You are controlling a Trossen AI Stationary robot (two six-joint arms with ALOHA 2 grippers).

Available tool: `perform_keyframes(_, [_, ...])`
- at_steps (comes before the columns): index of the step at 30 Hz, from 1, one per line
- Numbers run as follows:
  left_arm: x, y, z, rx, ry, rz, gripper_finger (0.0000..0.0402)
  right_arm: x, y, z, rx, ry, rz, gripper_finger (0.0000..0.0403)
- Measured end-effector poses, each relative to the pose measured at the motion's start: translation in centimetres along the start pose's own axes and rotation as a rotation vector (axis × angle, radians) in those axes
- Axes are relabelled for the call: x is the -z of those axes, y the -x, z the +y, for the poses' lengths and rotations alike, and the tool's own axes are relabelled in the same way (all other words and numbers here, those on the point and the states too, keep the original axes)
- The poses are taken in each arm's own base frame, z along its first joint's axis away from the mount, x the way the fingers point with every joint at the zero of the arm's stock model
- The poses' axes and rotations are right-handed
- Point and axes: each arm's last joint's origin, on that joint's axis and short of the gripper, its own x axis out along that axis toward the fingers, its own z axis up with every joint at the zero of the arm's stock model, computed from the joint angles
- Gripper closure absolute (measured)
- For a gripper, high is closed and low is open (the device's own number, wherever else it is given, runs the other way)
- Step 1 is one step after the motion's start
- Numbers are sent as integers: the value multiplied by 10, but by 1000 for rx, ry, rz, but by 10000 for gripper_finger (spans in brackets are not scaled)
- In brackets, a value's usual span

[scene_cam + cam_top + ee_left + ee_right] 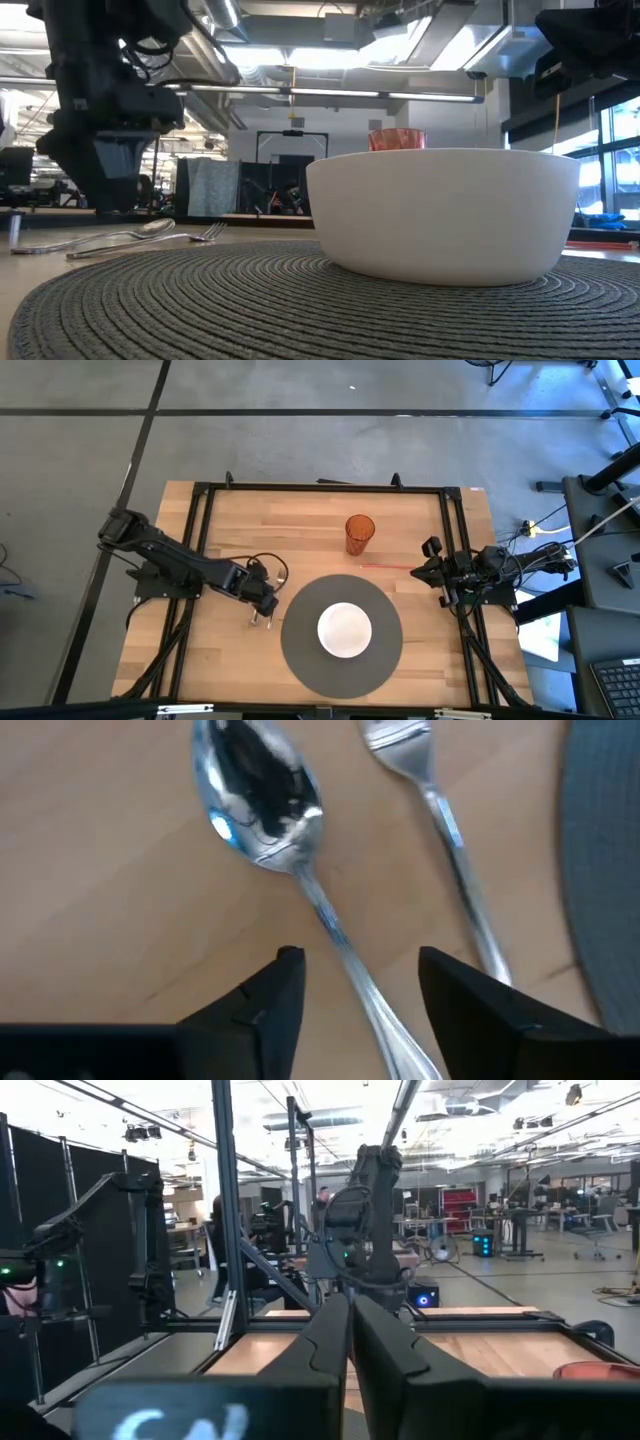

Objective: Pick & Place Utensil
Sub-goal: Put the silver spoon into the white bowl

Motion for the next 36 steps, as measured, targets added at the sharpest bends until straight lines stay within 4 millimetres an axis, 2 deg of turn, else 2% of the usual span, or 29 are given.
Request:
perform_keyframes(6, [-4, -15, 1, -65, 18, 29, 200, 0, 0, 0, 0, 0, 0, 383])
perform_keyframes(15, [-12, -30, 2, -112, -24, 61, 228, 0, 0, 0, 0, 0, 0, 383])
perform_keyframes(19, [-13, -31, 3, -110, -53, 69, 262, 0, 0, 0, 0, -4, 0, 383])
perform_keyframes(28, [-14, -32, 3, -114, -102, 57, 387, 0, 0, 0, 0, -7, 0, 383])
perform_keyframes(33, [-15, -30, 4, -127, -142, 23, 389, 0, 0, 0, 0, -7, 1, 383])
perform_keyframes(36, [-17, -22, 7, -187, -178, -25, 393, 1, 0, 0, 0, -14, 10, 383])
